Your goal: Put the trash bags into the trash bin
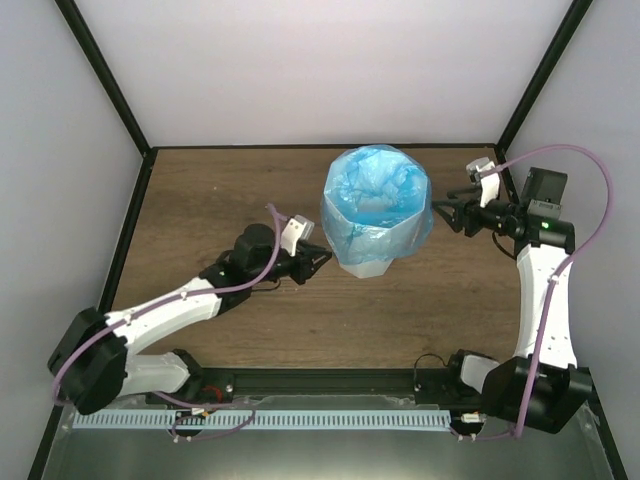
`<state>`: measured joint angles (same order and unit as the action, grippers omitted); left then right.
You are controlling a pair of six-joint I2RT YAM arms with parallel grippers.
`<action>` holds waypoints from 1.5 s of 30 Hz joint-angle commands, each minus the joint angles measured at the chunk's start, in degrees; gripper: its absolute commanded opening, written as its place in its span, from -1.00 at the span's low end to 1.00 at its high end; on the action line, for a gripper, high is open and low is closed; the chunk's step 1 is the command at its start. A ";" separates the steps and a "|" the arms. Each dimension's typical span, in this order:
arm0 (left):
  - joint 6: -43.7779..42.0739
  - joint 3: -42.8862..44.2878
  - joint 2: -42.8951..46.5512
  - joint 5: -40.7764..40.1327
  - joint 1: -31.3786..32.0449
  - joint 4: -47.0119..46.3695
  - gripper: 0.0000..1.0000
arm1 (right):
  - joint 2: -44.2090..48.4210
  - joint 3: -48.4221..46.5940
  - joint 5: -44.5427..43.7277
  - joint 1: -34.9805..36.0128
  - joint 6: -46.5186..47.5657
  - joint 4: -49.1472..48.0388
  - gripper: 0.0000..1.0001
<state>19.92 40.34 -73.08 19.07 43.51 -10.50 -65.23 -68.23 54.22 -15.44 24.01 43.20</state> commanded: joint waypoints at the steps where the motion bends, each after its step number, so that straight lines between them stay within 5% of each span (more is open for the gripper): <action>1: -0.44 -1.52 5.16 1.34 -0.04 -2.54 -0.47 | 3.25 1.24 5.82 0.25 9.03 4.73 0.04; 5: -8.64 3.54 4.92 2.35 5.84 -0.67 -0.18 | 5.92 5.42 2.28 1.31 10.60 2.84 0.00; 17: -30.05 24.00 -11.62 -18.25 19.68 11.41 0.07 | 6.68 8.46 0.86 1.32 8.33 1.27 -0.04; 28: -29.99 19.56 -26.92 -22.19 19.87 4.58 0.08 | 6.56 10.61 0.54 1.29 6.93 0.50 -0.04; 35: -24.57 14.74 -18.80 -19.77 21.35 4.64 0.08 | 1.47 1.65 0.20 -0.52 -0.05 -1.36 -0.05; 40: -13.51 6.61 -1.05 -16.64 20.21 -2.39 0.10 | -8.31 -8.12 -12.05 -1.34 -14.16 -5.70 -0.02; 45: -3.45 6.37 12.39 -24.03 10.29 -0.51 0.05 | -16.79 -13.53 -8.98 -1.30 -18.65 -8.70 -0.03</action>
<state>5.56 46.39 -66.50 0.75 60.90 -9.02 -77.62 -78.78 45.87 -16.49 12.95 38.17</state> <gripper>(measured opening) 0.531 0.487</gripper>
